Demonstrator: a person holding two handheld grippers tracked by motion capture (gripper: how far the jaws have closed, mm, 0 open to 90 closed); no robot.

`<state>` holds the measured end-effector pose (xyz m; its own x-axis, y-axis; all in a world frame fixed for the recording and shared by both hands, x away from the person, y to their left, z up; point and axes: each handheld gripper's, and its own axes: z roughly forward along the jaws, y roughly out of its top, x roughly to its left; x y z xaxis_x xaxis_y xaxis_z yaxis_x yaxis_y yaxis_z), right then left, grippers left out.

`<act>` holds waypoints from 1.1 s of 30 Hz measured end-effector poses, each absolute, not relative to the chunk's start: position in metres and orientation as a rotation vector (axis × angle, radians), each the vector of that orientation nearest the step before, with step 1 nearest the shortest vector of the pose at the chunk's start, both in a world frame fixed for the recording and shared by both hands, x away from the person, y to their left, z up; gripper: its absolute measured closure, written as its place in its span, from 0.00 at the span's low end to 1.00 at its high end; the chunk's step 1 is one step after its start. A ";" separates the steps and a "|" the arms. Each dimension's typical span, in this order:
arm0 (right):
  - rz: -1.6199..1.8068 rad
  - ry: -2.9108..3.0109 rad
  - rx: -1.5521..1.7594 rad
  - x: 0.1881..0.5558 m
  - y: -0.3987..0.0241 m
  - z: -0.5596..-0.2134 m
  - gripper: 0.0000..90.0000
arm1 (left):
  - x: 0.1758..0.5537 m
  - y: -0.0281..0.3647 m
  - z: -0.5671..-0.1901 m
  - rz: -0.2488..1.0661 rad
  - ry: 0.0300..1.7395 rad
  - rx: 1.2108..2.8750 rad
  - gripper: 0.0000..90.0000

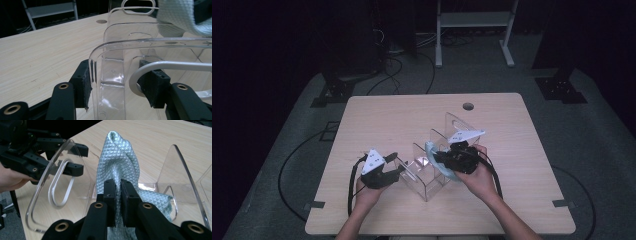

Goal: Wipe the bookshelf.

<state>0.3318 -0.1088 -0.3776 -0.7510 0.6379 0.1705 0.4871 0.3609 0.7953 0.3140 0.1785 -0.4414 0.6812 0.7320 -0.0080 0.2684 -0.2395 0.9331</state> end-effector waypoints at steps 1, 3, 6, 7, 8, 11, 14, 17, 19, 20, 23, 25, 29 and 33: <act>1.340 2.444 1.025 0.329 -0.110 -0.378 0.92 | 0.314 0.178 -0.442 0.534 0.792 1.811 0.51; 1.353 2.433 1.038 0.327 -0.112 -0.379 0.92 | 0.314 0.178 -0.442 0.539 0.792 1.808 0.51; 1.383 2.438 1.077 0.334 -0.109 -0.380 0.92 | 0.314 0.177 -0.442 0.542 0.795 1.807 0.51; 1.383 2.438 1.082 0.337 -0.106 -0.379 0.92 | 0.314 0.177 -0.442 0.542 0.798 1.805 0.51; 1.387 2.439 1.086 0.342 -0.102 -0.379 0.92 | 0.314 0.177 -0.442 0.542 0.799 1.808 0.51; 1.361 2.444 1.094 0.352 -0.092 -0.377 0.92 | 0.315 0.178 -0.442 0.537 0.803 1.801 0.52; 1.329 2.449 1.088 0.361 -0.080 -0.375 0.92 | 0.315 0.178 -0.442 0.540 0.800 1.803 0.52; 1.335 2.444 1.078 0.364 -0.076 -0.375 0.92 | 0.314 0.178 -0.442 0.543 0.800 1.805 0.52; 1.343 2.440 1.069 0.362 -0.078 -0.376 0.92 | 0.314 0.177 -0.442 0.548 0.792 1.813 0.51; 1.337 2.436 1.066 0.360 -0.079 -0.376 0.92 | 0.314 0.177 -0.442 0.547 0.792 1.813 0.51; 1.319 2.427 1.047 0.354 -0.081 -0.376 0.92 | 0.314 0.177 -0.442 0.546 0.791 1.812 0.52; 1.321 2.437 1.056 0.357 -0.081 -0.375 0.92 | 0.314 0.177 -0.441 0.544 0.799 1.808 0.52; 1.316 2.451 1.085 0.369 -0.070 -0.374 0.92 | 0.314 0.177 -0.442 0.547 0.793 1.813 0.52; 1.272 2.472 1.094 0.385 -0.054 -0.372 0.92 | 0.314 0.176 -0.441 0.540 0.790 1.816 0.52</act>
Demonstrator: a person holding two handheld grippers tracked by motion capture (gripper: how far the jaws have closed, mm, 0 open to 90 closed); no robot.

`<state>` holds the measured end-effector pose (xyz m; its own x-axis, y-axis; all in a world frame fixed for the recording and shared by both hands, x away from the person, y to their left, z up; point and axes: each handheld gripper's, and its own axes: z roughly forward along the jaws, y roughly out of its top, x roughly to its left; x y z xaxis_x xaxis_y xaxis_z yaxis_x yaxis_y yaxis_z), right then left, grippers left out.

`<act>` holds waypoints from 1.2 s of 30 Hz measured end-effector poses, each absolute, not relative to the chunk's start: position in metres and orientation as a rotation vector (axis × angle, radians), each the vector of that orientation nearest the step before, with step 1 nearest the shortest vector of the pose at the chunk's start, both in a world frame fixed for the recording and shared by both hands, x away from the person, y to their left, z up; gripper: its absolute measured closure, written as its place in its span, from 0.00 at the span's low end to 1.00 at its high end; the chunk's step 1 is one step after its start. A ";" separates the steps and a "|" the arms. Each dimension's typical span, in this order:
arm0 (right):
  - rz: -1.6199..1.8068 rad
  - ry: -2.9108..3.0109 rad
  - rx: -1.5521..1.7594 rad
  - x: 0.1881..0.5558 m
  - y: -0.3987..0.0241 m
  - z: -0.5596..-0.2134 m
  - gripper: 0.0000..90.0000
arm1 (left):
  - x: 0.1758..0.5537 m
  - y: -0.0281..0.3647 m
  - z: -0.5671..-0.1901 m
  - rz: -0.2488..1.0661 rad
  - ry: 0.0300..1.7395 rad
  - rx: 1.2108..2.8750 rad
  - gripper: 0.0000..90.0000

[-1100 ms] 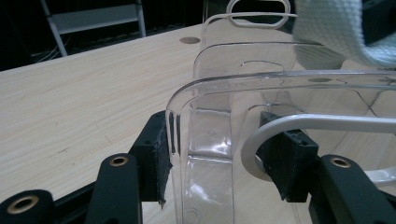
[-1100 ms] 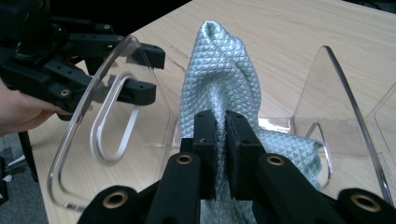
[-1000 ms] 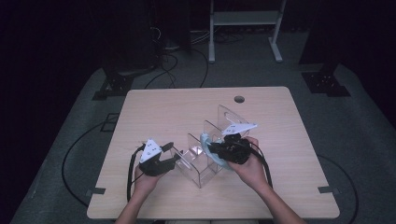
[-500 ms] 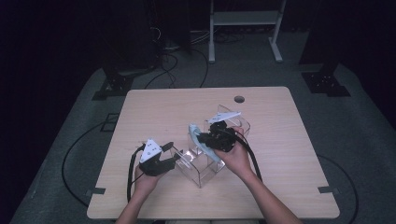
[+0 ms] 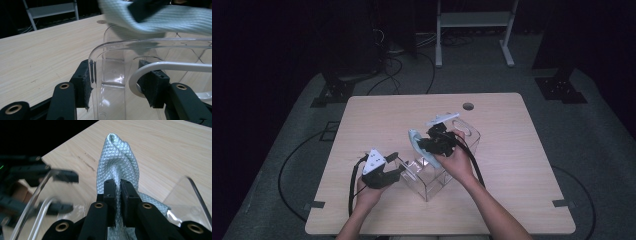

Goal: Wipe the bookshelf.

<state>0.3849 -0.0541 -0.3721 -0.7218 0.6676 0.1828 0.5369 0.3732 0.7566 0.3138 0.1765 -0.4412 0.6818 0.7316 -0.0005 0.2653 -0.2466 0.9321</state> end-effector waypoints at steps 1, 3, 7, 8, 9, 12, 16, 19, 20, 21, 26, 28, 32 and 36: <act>1.269 2.476 1.116 0.389 -0.050 -0.372 0.92 | 0.314 0.177 -0.441 0.541 0.788 1.816 0.52; 1.250 2.485 1.120 0.396 -0.043 -0.372 0.92 | 0.314 0.177 -0.441 0.538 0.795 1.814 0.52; 1.250 2.486 1.136 0.398 -0.042 -0.371 0.92 | 0.314 0.177 -0.441 0.538 0.784 1.822 0.52; 1.246 2.482 1.107 0.389 -0.048 -0.370 0.92 | 0.314 0.177 -0.441 0.538 0.786 1.818 0.52; 1.239 2.480 1.090 0.383 -0.053 -0.369 0.92 | 0.314 0.177 -0.441 0.538 0.786 1.818 0.52; 1.256 2.478 1.094 0.375 -0.063 -0.370 0.92 | 0.314 0.175 -0.441 0.540 0.779 1.818 0.52; 1.248 2.487 1.132 0.386 -0.056 -0.370 0.92 | 0.314 0.174 -0.440 0.537 0.789 1.821 0.52; 1.215 2.494 1.153 0.400 -0.040 -0.370 0.92 | 0.314 0.174 -0.440 0.532 0.789 1.821 0.52; 1.194 2.499 1.161 0.404 -0.035 -0.370 0.92 | 0.315 0.174 -0.440 0.531 0.789 1.821 0.52; 1.184 2.504 1.170 0.408 -0.031 -0.370 0.92 | 0.315 0.175 -0.440 0.532 0.791 1.820 0.52; 1.213 2.498 1.143 0.403 -0.037 -0.371 0.92 | 0.314 0.174 -0.441 0.539 0.786 1.822 0.52; 1.224 2.493 1.088 0.392 -0.047 -0.370 0.92 | 0.314 0.174 -0.440 0.539 0.786 1.824 0.52; 1.257 2.499 1.047 0.367 -0.075 -0.369 0.92 | 0.315 0.173 -0.441 0.541 0.801 1.808 0.52; 1.307 2.503 1.017 0.345 -0.103 -0.373 0.92 | 0.315 0.173 -0.442 0.540 0.803 1.807 0.51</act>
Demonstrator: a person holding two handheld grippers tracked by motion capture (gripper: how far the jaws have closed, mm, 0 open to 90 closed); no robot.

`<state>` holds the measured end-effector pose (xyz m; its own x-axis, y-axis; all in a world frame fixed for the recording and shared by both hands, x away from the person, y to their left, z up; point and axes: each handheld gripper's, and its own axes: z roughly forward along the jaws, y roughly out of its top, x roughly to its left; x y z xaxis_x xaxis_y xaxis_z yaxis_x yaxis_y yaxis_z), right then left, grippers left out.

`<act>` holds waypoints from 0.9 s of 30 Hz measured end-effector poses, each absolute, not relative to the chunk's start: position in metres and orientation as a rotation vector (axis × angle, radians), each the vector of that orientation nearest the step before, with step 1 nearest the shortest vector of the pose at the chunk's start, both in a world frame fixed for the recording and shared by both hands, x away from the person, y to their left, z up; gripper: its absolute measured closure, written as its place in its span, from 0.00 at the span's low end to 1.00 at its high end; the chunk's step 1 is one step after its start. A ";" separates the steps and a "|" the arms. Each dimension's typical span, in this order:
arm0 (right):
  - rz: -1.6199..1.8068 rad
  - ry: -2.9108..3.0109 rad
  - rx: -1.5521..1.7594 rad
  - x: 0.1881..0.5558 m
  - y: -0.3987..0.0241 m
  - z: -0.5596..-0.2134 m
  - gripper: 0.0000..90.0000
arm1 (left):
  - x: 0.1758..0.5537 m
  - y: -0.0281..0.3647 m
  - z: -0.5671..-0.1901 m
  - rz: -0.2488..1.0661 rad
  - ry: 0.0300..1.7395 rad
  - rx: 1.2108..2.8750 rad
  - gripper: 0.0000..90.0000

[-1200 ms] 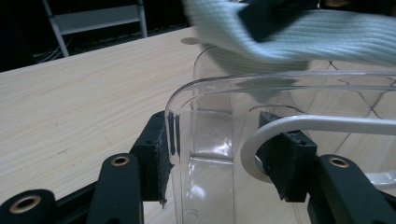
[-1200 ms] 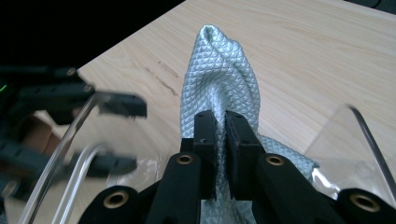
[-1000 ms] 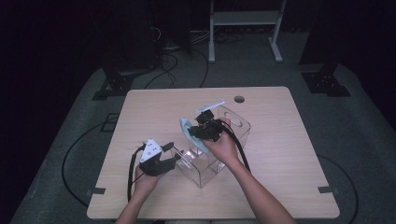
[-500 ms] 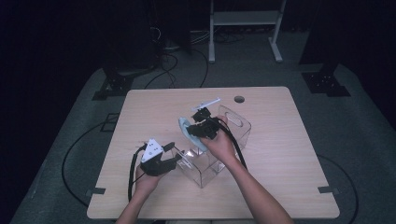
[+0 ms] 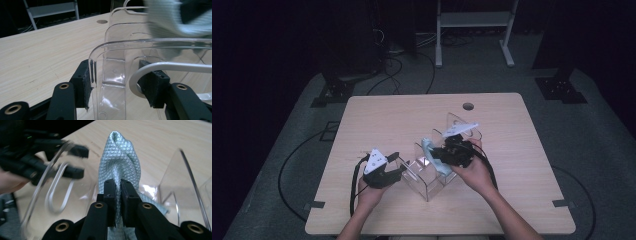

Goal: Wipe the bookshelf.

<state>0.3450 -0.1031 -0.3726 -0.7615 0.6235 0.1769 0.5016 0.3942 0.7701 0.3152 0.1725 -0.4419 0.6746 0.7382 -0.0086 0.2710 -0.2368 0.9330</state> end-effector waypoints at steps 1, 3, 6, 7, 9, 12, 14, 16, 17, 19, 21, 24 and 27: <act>1.307 2.503 1.017 0.345 -0.103 -0.373 0.92 | 0.315 0.173 -0.442 0.540 0.803 1.807 0.51; 1.367 2.498 1.015 0.333 -0.120 -0.374 0.92 | 0.315 0.172 -0.442 0.541 0.803 1.809 0.51; 1.419 2.470 0.998 0.317 -0.137 -0.372 0.93 | 0.315 0.172 -0.442 0.544 0.801 1.813 0.51; 1.437 2.455 0.992 0.312 -0.143 -0.371 0.93 | 0.315 0.172 -0.442 0.544 0.801 1.812 0.51; 1.467 2.427 0.990 0.301 -0.156 -0.368 0.92 | 0.315 0.173 -0.442 0.544 0.800 1.813 0.51; 1.461 2.384 1.007 0.289 -0.176 -0.368 0.92 | 0.315 0.173 -0.442 0.542 0.802 1.811 0.51; 1.456 2.366 1.042 0.287 -0.187 -0.372 0.93 | 0.315 0.172 -0.442 0.544 0.802 1.811 0.51; 1.450 2.348 1.094 0.286 -0.199 -0.378 0.92 | 0.315 0.173 -0.442 0.546 0.800 1.812 0.51; 1.470 2.338 1.136 0.287 -0.209 -0.385 0.92 | 0.315 0.173 -0.442 0.546 0.798 1.813 0.51; 1.481 2.327 1.182 0.288 -0.220 -0.392 0.92 | 0.315 0.173 -0.442 0.546 0.796 1.813 0.51; 1.498 2.306 1.234 0.290 -0.231 -0.400 0.92 | 0.315 0.173 -0.442 0.542 0.795 1.809 0.51; 1.458 2.268 1.295 0.299 -0.244 -0.409 0.92 | 0.315 0.173 -0.443 0.542 0.796 1.803 0.51; 1.418 2.208 1.362 0.317 -0.254 -0.417 0.92 | 0.315 0.173 -0.443 0.540 0.794 1.802 0.51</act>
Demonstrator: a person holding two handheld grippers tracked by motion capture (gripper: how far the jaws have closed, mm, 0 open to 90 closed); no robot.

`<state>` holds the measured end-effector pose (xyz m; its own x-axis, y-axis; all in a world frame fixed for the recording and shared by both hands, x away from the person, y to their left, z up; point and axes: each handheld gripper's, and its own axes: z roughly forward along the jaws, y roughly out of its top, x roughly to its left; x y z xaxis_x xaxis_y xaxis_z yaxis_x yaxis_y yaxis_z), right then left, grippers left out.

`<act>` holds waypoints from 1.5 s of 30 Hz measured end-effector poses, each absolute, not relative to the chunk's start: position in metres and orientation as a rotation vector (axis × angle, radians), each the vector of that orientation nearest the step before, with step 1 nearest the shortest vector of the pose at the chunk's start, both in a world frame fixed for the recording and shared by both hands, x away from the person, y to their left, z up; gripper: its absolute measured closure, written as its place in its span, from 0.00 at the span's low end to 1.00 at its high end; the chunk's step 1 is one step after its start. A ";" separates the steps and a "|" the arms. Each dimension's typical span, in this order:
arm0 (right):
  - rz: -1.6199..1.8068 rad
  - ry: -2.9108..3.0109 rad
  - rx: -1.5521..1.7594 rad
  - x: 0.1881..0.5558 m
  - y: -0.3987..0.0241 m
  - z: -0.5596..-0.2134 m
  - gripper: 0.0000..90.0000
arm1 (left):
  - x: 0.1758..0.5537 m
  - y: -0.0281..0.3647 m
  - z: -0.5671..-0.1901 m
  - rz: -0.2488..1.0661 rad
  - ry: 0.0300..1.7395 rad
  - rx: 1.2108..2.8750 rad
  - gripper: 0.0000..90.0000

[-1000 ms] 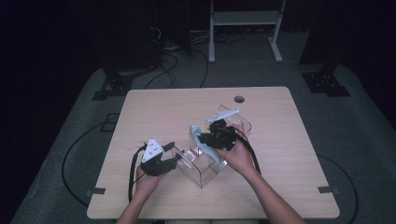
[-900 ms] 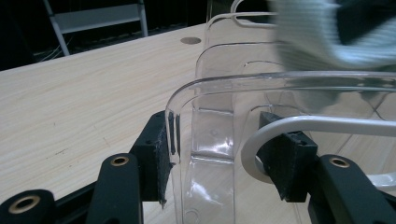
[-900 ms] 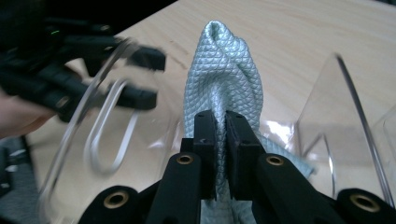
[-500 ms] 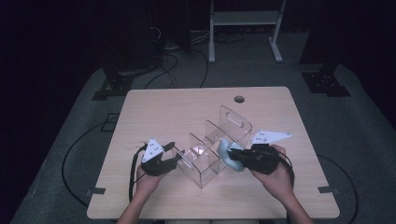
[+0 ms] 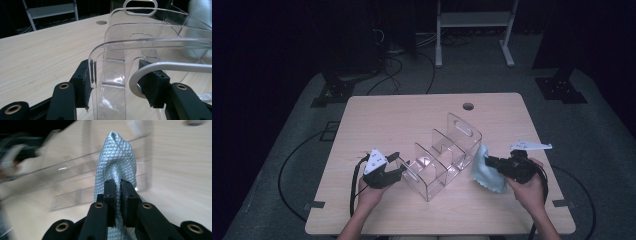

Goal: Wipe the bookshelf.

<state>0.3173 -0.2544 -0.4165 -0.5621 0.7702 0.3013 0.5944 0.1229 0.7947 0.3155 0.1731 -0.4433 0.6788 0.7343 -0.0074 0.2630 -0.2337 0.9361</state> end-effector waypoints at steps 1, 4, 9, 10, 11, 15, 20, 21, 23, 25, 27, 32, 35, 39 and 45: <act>1.384 2.189 1.381 0.324 -0.257 -0.419 0.92 | 0.316 0.173 -0.443 0.537 0.792 1.802 0.51; 1.327 2.124 1.430 0.346 -0.262 -0.426 0.92 | 0.316 0.174 -0.443 0.536 0.789 1.801 0.51; 1.348 2.098 1.418 0.363 -0.258 -0.428 0.92 | 0.316 0.174 -0.444 0.532 0.786 1.799 0.52; 1.353 2.103 1.413 0.364 -0.256 -0.428 0.92 | 0.316 0.174 -0.444 0.531 0.785 1.801 0.52; 1.358 2.110 1.416 0.364 -0.254 -0.429 0.92 | 0.316 0.174 -0.444 0.529 0.784 1.801 0.52; 1.407 2.138 1.387 0.355 -0.239 -0.433 0.92 | 0.317 0.174 -0.444 0.531 0.783 1.800 0.52; 1.398 2.157 1.328 0.351 -0.237 -0.433 0.92 | 0.317 0.174 -0.444 0.532 0.781 1.800 0.52; 1.393 2.130 1.343 0.353 -0.239 -0.433 0.92 | 0.317 0.174 -0.444 0.533 0.781 1.800 0.52; 1.402 2.094 1.375 0.359 -0.244 -0.433 0.92 | 0.317 0.174 -0.444 0.533 0.780 1.801 0.52; 1.413 2.083 1.374 0.363 -0.244 -0.434 0.92 | 0.317 0.174 -0.444 0.532 0.780 1.801 0.52; 1.424 2.077 1.338 0.359 -0.239 -0.435 0.92 | 0.317 0.173 -0.444 0.531 0.781 1.799 0.52; 1.450 2.179 1.202 0.341 -0.221 -0.434 0.92 | 0.317 0.174 -0.443 0.532 0.779 1.804 0.52; 1.440 2.160 1.227 0.345 -0.226 -0.434 0.92 | 0.316 0.174 -0.443 0.531 0.778 1.803 0.52; 1.430 2.082 1.319 0.361 -0.236 -0.435 0.92 | 0.317 0.173 -0.443 0.527 0.779 1.801 0.52; 1.476 2.135 1.274 0.352 -0.223 -0.435 0.93 | 0.317 0.173 -0.443 0.530 0.779 1.802 0.52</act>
